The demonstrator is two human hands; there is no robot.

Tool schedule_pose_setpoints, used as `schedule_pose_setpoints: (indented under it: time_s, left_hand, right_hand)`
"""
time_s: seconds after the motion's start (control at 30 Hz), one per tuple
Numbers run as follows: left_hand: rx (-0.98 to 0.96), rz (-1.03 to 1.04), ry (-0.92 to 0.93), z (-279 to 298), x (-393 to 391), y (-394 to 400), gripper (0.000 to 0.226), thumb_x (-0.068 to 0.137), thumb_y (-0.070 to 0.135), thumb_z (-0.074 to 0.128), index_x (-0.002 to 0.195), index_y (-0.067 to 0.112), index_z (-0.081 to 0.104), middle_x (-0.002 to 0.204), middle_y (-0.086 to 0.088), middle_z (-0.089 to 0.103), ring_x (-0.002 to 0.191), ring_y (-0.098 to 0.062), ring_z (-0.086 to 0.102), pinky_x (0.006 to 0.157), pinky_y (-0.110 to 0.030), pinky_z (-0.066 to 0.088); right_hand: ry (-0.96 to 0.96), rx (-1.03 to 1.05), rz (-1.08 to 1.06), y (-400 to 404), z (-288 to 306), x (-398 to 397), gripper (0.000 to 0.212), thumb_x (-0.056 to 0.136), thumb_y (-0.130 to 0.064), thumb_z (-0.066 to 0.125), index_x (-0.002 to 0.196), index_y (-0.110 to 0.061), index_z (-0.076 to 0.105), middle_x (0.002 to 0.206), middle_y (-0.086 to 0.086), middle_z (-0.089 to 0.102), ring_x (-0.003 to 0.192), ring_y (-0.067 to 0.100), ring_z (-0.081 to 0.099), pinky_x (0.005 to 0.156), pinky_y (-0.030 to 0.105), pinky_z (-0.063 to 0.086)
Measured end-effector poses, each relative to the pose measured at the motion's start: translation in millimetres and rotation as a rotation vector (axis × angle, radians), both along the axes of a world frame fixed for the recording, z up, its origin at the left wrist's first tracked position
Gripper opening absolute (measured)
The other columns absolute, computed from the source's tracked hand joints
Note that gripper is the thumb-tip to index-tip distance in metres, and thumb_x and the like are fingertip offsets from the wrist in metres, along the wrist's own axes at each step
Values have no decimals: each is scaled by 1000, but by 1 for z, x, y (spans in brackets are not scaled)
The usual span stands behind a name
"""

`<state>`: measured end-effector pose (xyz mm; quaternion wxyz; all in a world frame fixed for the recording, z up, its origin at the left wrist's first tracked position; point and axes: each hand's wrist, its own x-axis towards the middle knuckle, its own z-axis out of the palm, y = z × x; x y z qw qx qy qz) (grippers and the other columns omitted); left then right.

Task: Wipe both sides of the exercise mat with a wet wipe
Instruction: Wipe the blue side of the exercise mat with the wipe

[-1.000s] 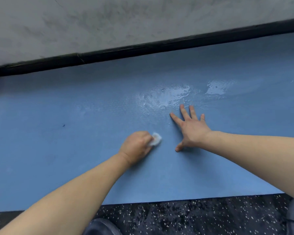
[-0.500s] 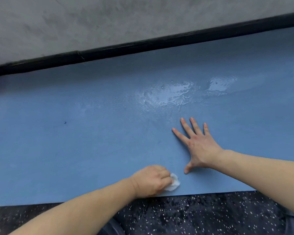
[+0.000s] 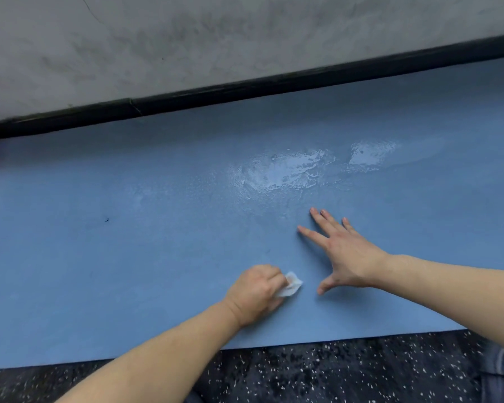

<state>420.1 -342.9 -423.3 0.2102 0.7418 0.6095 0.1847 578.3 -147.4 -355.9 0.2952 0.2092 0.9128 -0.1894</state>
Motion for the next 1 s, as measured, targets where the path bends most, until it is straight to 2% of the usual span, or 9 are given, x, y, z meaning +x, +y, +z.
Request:
schedule_pose_setpoints:
  time_s: [0.07,0.2,0.37,0.43,0.53,0.7,0.77,0.87,1.0]
  left_hand:
    - [-85,-30,-49,2,24,-5,8,87,22,65,84,16,63,73,0,54,63,-20,51,60,-34,49]
    - [-58,-536,-30,1,52,-13,12,96,13,60,84,11,58,78,-6,55,69,-27,50,68,-40,46]
    - [130,88,34,-9,2,21,25,87,27,74,79,19,52,69,-4,53,60,-27,49,52,-37,39]
    - [124,7,-36,-9,13,18,20,89,25,72,80,14,58,74,-6,56,64,-27,51,57,-37,40]
    - [95,-420,61,-11,23,24,6,89,14,69,88,11,63,76,-6,57,67,-27,50,62,-38,43]
    - [207,232,66,-9,-41,86,16,91,29,61,82,16,60,69,-8,56,61,-34,57,51,-38,44]
    - [186,139,11,-9,-33,83,17,93,30,61,84,15,61,72,-8,58,64,-34,57,54,-38,44]
    - [197,-297,142,-6,-30,89,15,95,26,63,90,13,67,74,-7,58,65,-30,53,58,-37,41]
    - [205,285,174,2,-88,133,34,91,39,46,78,13,64,71,-8,60,62,-33,60,50,-33,44]
  right_hand:
    - [14,9,-9,14,4,6,154,57,-81,84,165,-34,-15,168,9,-35,160,27,-22,131,44,1]
    - [-63,146,76,24,0,13,159,53,-88,77,163,-32,-24,167,11,-38,159,31,-25,129,56,-2]
    - [-66,148,46,20,-8,12,162,53,-80,84,163,-30,-25,166,12,-40,157,31,-29,129,57,-2]
    - [-63,136,32,22,-10,13,163,52,-80,84,163,-31,-25,165,11,-41,157,30,-30,129,57,-4]
    - [-58,127,20,22,-12,15,164,52,-79,85,162,-32,-27,165,10,-42,156,28,-32,128,55,-7]
    - [-63,124,9,22,-13,13,164,52,-76,86,159,-34,-31,164,9,-44,155,27,-34,129,55,-8]
    - [-60,120,5,22,-14,13,165,52,-76,87,156,-34,-34,163,9,-44,154,27,-35,129,54,-9]
    - [-63,122,2,22,-16,14,165,52,-76,87,151,-34,-39,162,9,-47,153,27,-37,128,54,-10]
    - [-60,126,4,22,-16,13,165,54,-76,86,150,-35,-41,162,9,-47,154,28,-36,128,54,-11]
